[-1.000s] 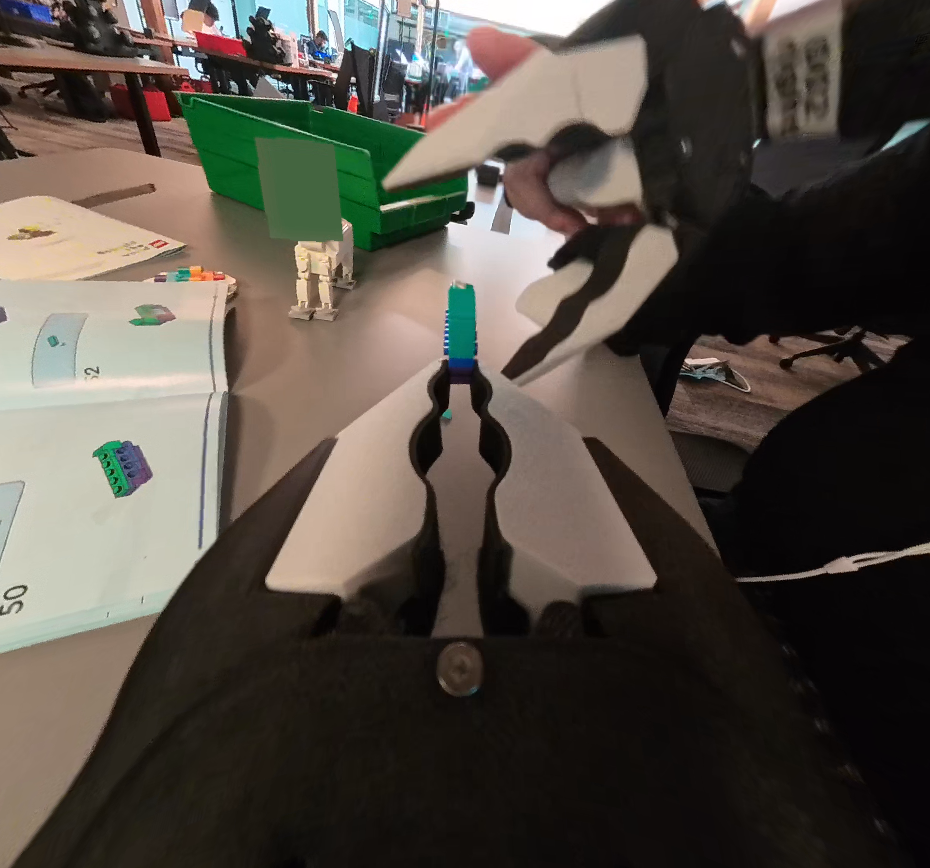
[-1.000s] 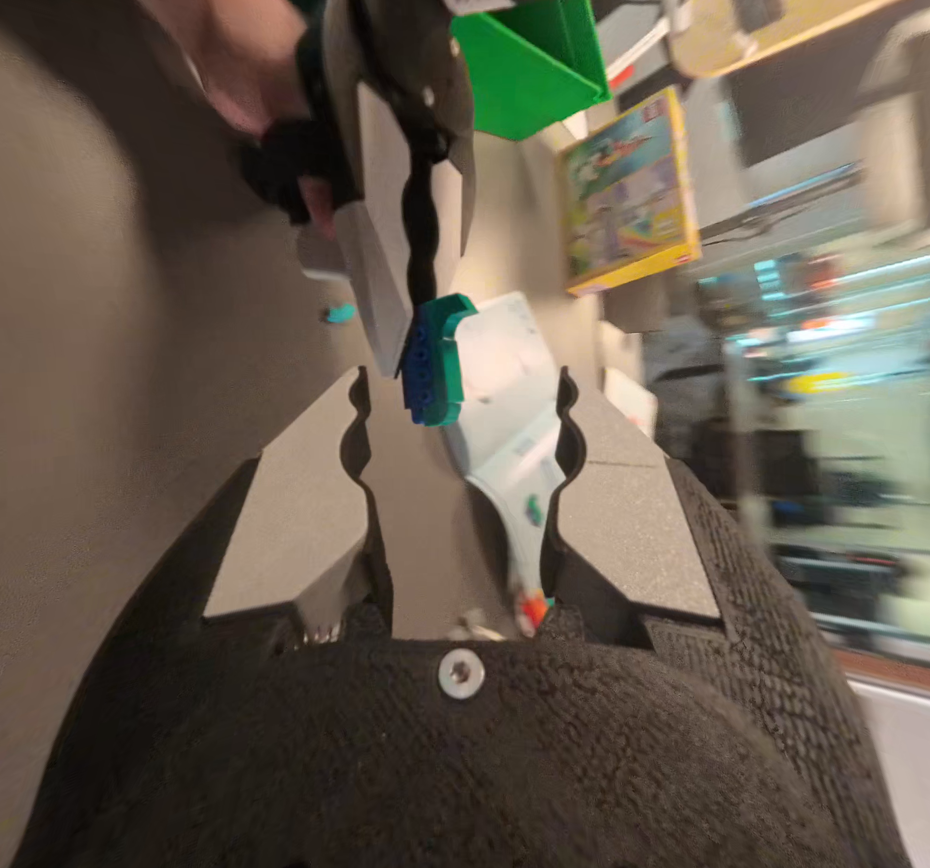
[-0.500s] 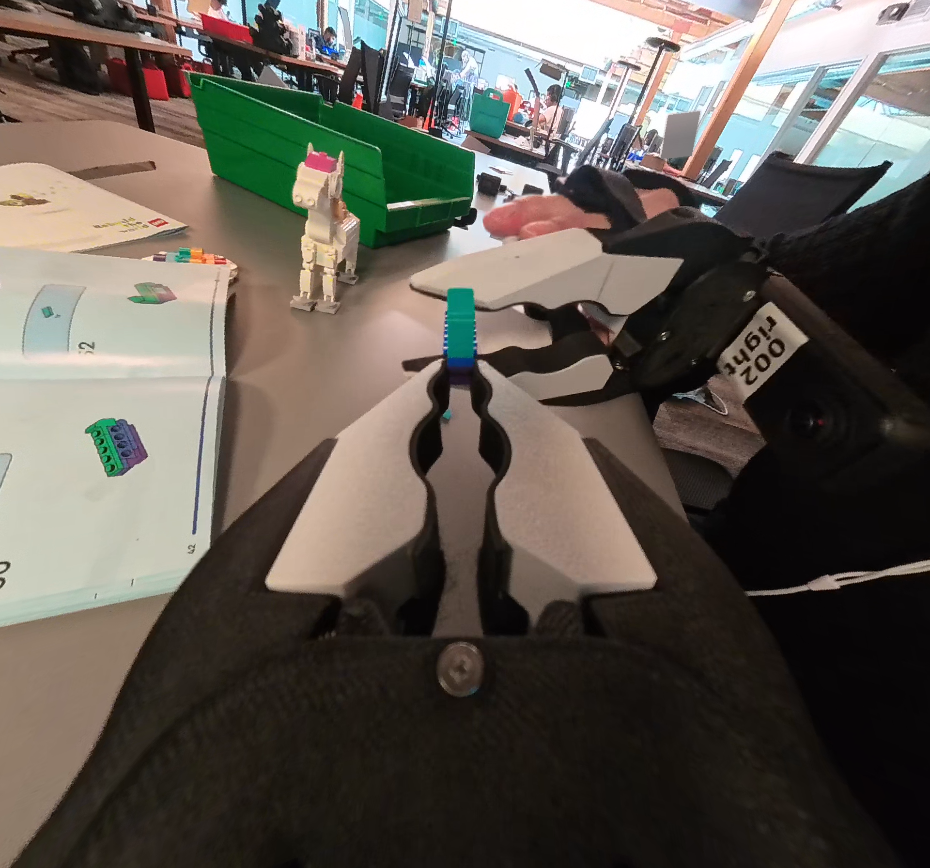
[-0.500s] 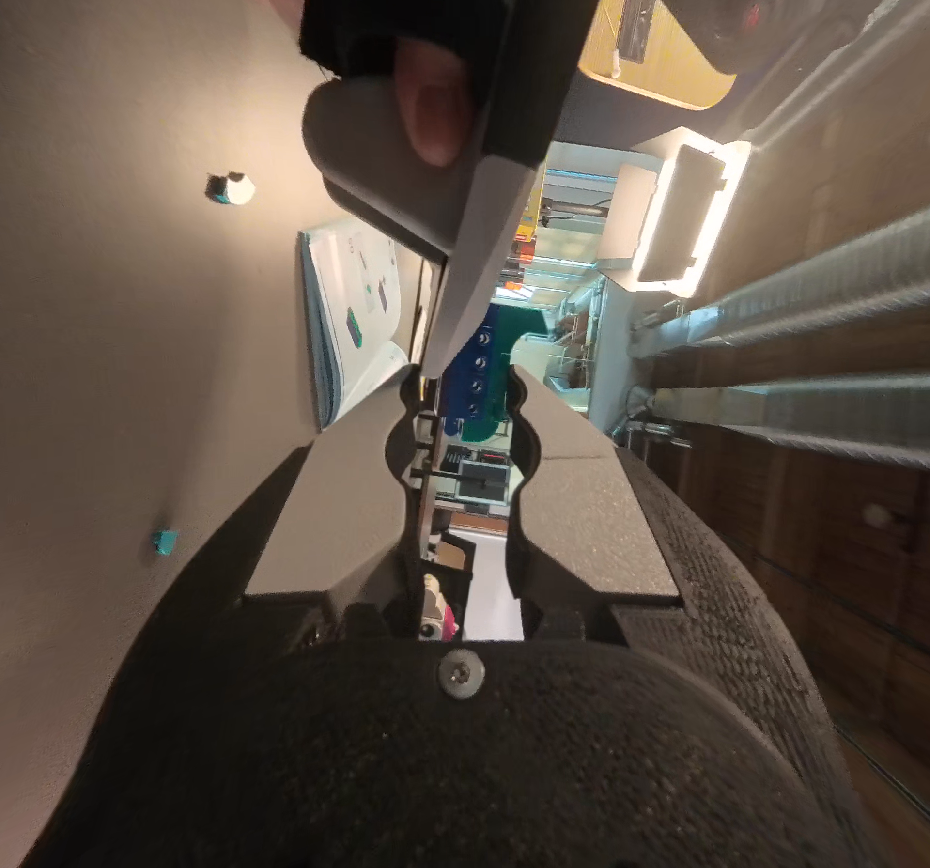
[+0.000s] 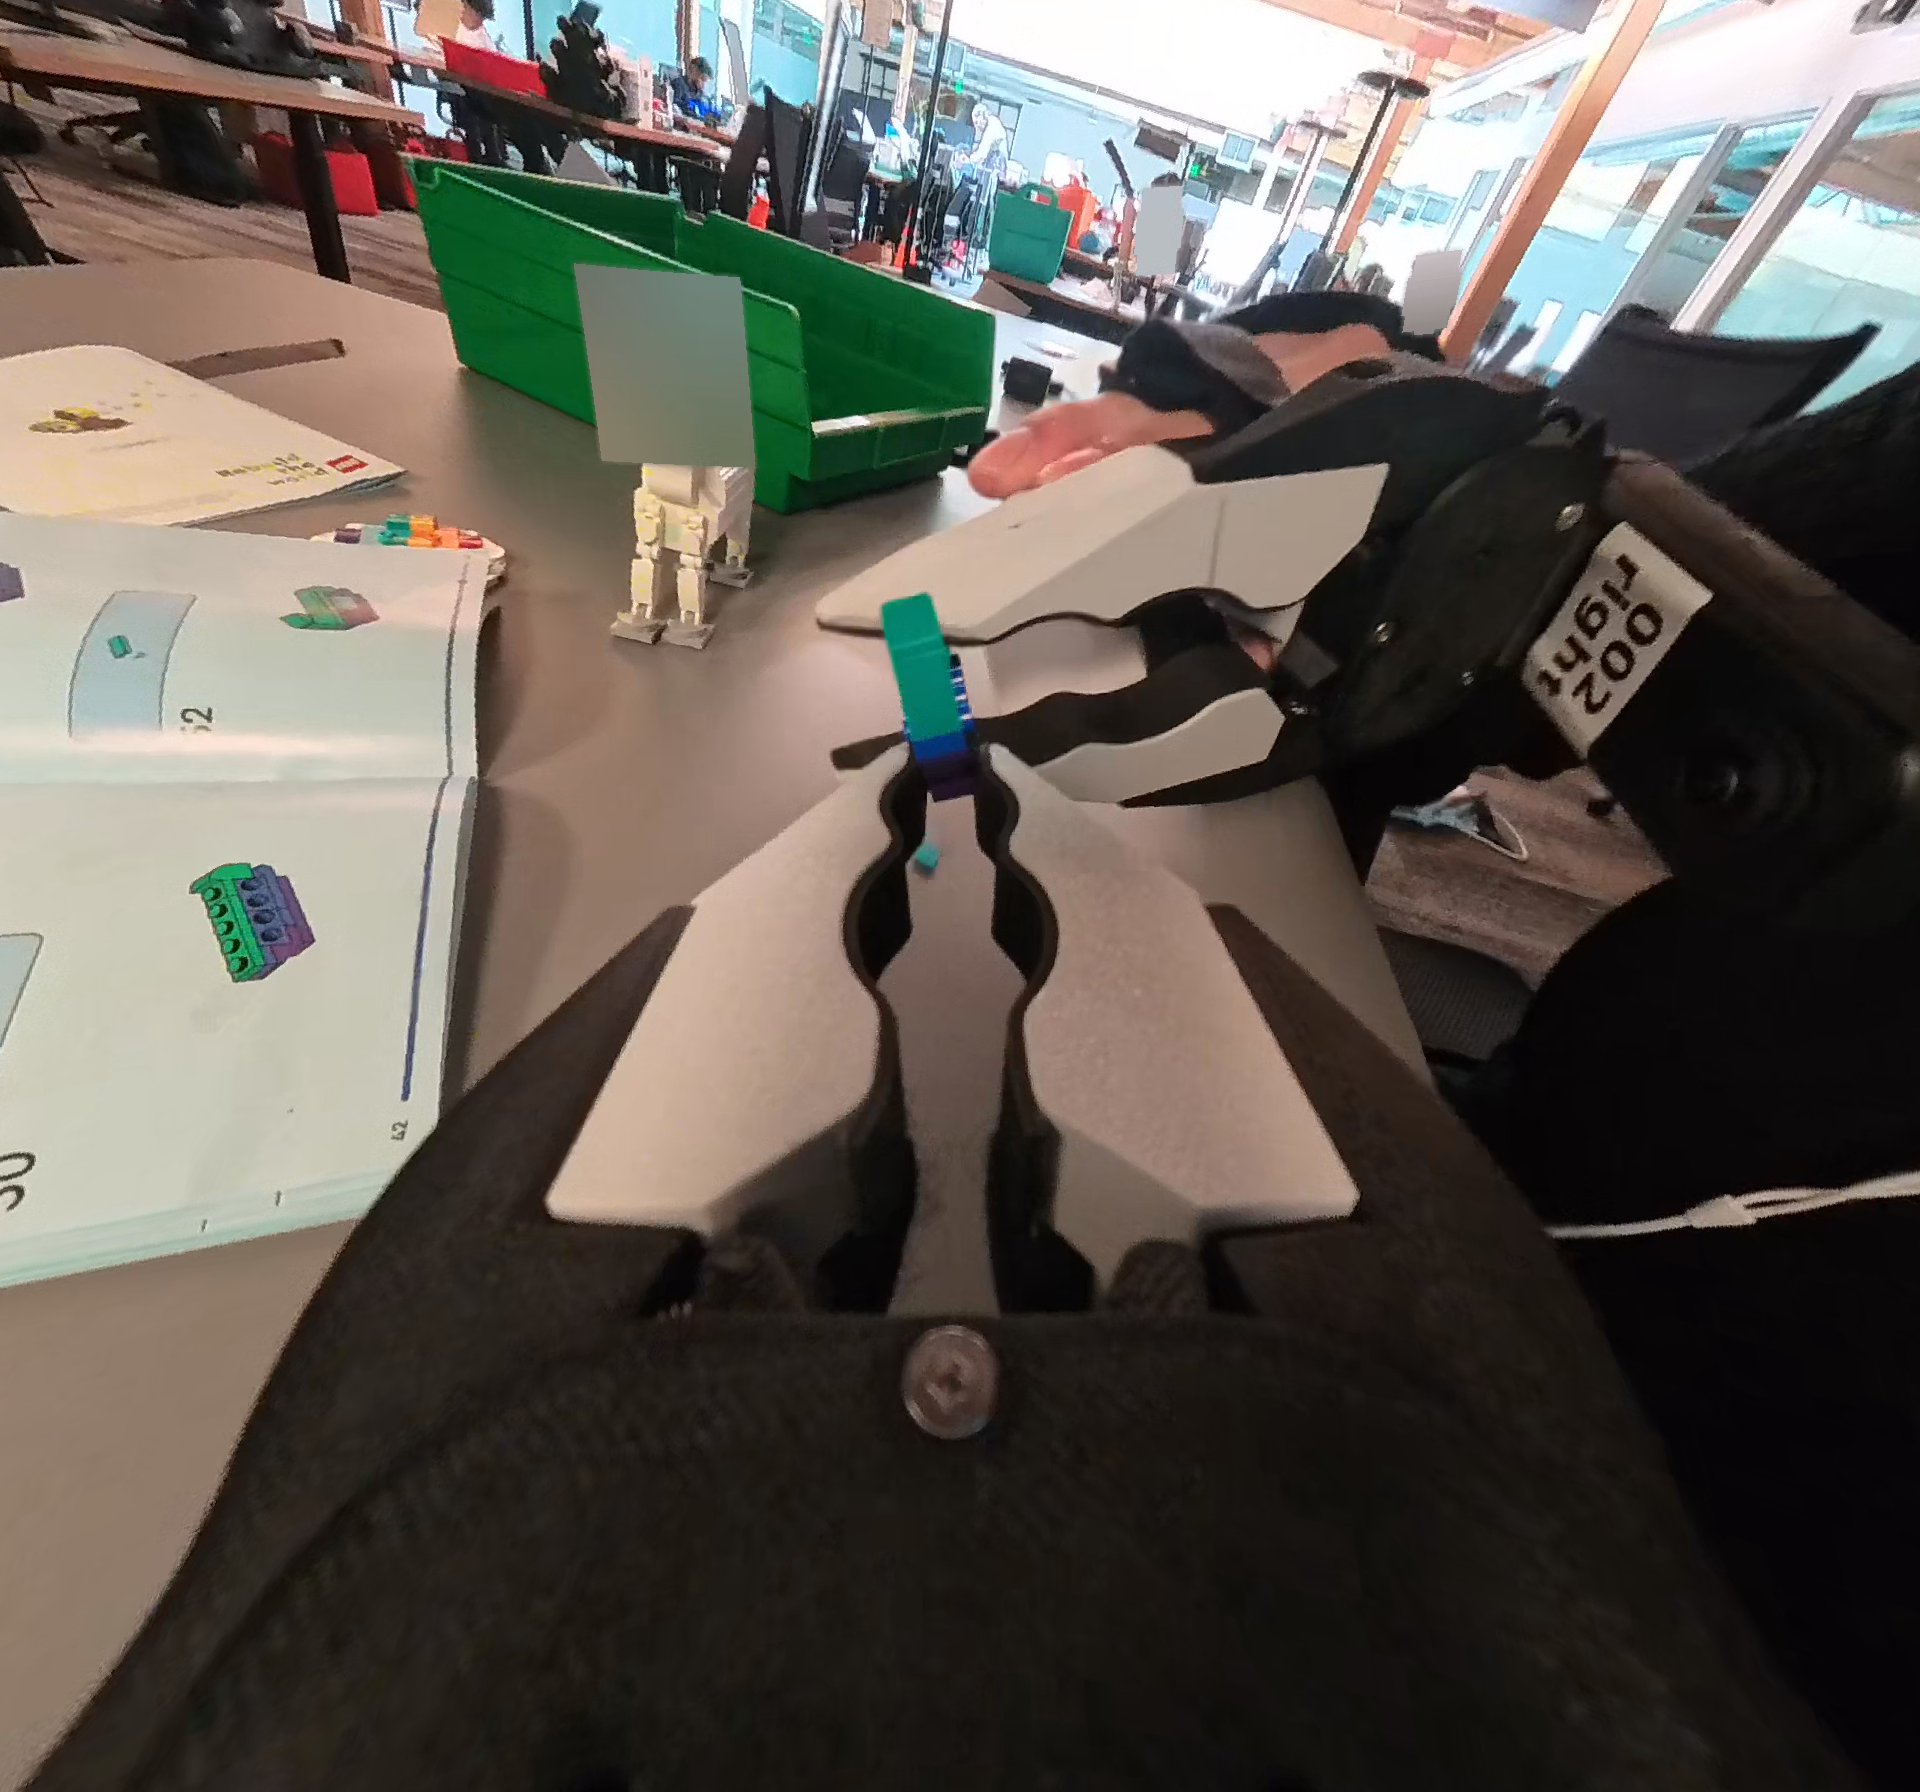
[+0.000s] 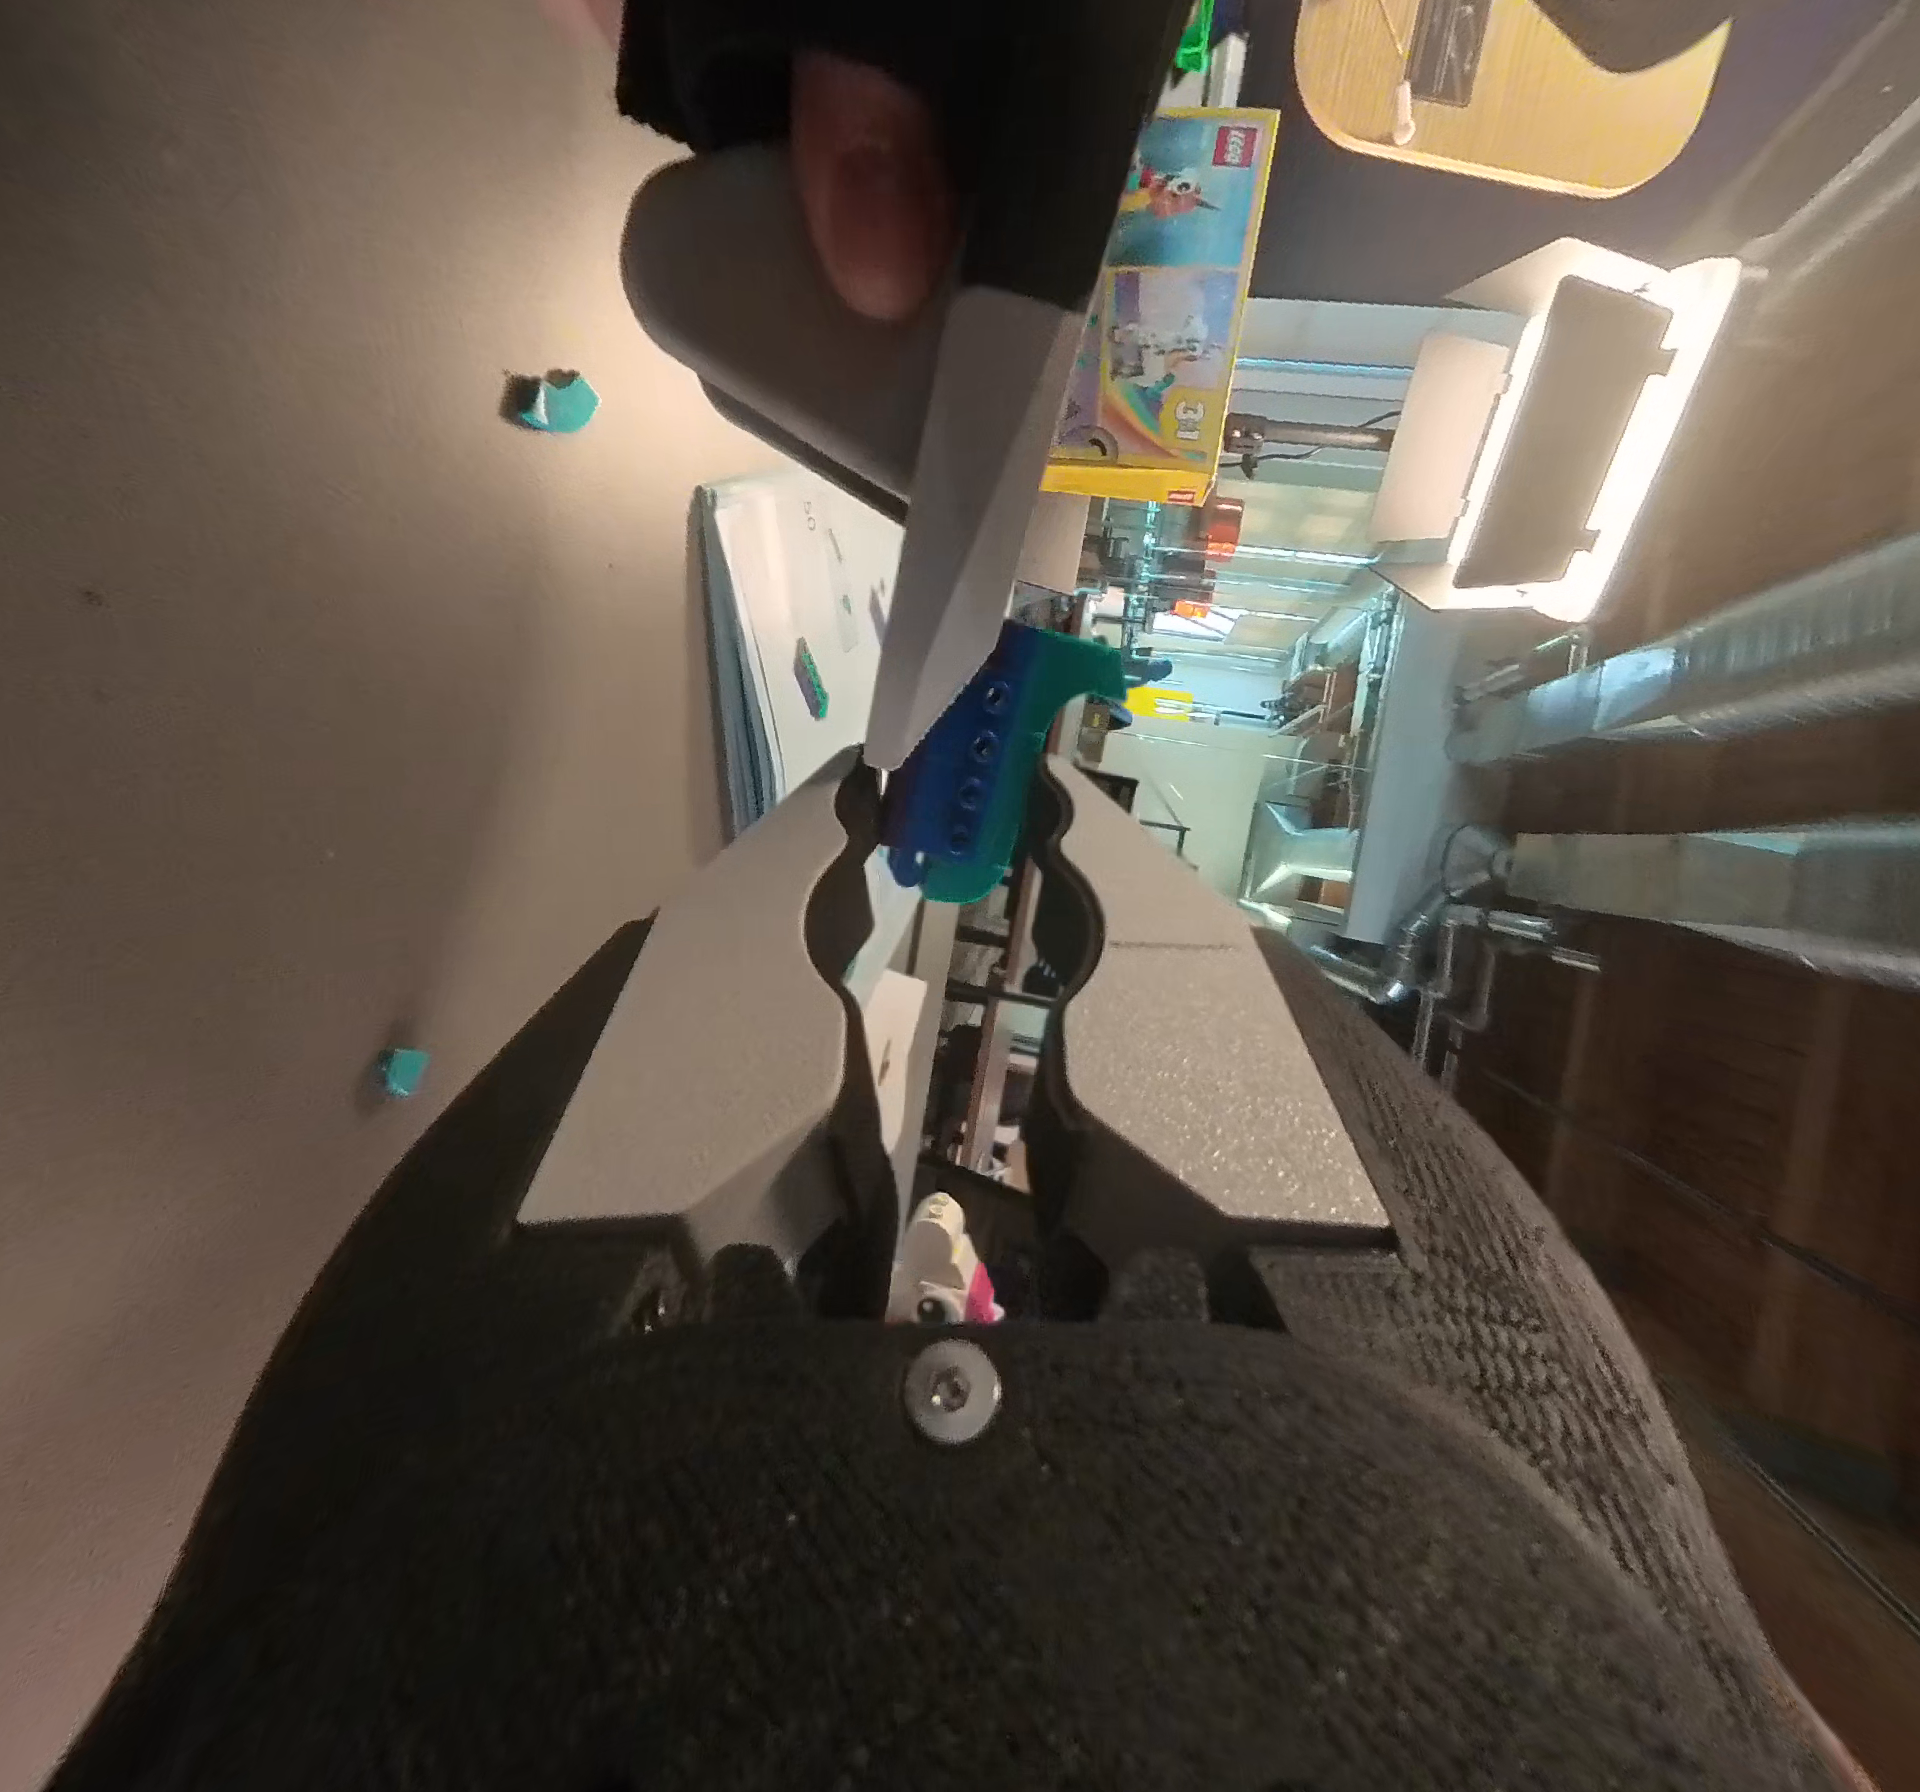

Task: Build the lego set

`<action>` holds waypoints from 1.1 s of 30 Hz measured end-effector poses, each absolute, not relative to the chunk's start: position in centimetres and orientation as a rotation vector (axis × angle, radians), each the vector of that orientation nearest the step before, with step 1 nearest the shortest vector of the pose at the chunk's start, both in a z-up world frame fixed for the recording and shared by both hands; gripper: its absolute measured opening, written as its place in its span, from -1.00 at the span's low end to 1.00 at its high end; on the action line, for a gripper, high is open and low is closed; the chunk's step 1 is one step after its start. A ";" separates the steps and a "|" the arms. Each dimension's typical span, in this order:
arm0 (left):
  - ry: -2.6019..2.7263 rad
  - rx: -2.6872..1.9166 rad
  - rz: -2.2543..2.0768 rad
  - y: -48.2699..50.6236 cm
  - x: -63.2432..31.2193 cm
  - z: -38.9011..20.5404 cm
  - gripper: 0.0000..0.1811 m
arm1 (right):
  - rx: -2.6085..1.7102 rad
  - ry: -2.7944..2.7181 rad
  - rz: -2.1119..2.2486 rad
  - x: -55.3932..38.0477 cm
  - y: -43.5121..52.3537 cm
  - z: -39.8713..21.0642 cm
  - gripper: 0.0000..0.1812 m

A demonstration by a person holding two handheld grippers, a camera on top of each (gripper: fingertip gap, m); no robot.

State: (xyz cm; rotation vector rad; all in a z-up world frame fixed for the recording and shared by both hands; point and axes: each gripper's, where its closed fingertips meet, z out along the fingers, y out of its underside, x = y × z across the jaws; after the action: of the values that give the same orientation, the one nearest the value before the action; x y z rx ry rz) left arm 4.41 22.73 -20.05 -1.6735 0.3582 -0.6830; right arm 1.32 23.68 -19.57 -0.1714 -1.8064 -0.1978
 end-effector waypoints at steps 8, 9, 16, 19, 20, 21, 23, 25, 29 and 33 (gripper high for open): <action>0.342 -1.595 -0.660 22.4 4.1 -18.7 -0.90 | -0.122 -1.704 -0.191 0.9 23.3 -18.1 -0.72; 0.344 -1.583 -0.647 22.4 4.0 -18.4 -0.91 | -0.113 -1.689 -0.197 0.9 23.2 -17.9 -0.72; 0.362 -1.514 -0.617 21.9 4.2 -17.2 -0.74 | -0.088 -1.614 -0.221 0.6 23.0 -16.5 -0.73; 0.293 -1.530 -0.498 22.5 2.8 -17.4 -0.54 | -0.104 -1.587 -0.259 0.5 23.9 -16.1 -0.73; 0.285 -1.528 -0.500 22.4 2.5 -17.3 -0.55 | -0.114 -1.585 -0.263 0.6 24.2 -16.0 -0.73; 0.271 -1.515 -0.528 22.3 2.4 -17.0 -0.58 | -0.126 -1.588 -0.258 0.7 24.5 -16.0 -0.73; 0.253 -1.482 -0.567 22.2 2.2 -16.5 -0.66 | -0.112 -1.581 -0.266 0.9 24.4 -16.0 -0.73; 0.269 -1.486 -0.561 22.2 2.5 -16.6 -0.69 | -0.089 -1.580 -0.275 0.9 24.1 -16.2 -0.73; 0.303 -1.479 -0.542 22.0 3.1 -16.5 -0.73 | -0.071 -1.582 -0.274 0.8 23.7 -16.6 -0.73; 0.317 -1.440 -0.528 21.6 3.1 -15.9 -0.85 | -0.054 -1.569 -0.270 0.9 23.2 -16.4 -0.73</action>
State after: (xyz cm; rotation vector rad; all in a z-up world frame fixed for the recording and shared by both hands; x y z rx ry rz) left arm 3.10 21.63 -15.87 -1.4398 0.3173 -0.5283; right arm 0.87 23.25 -16.44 -0.0538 -1.5688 -0.2704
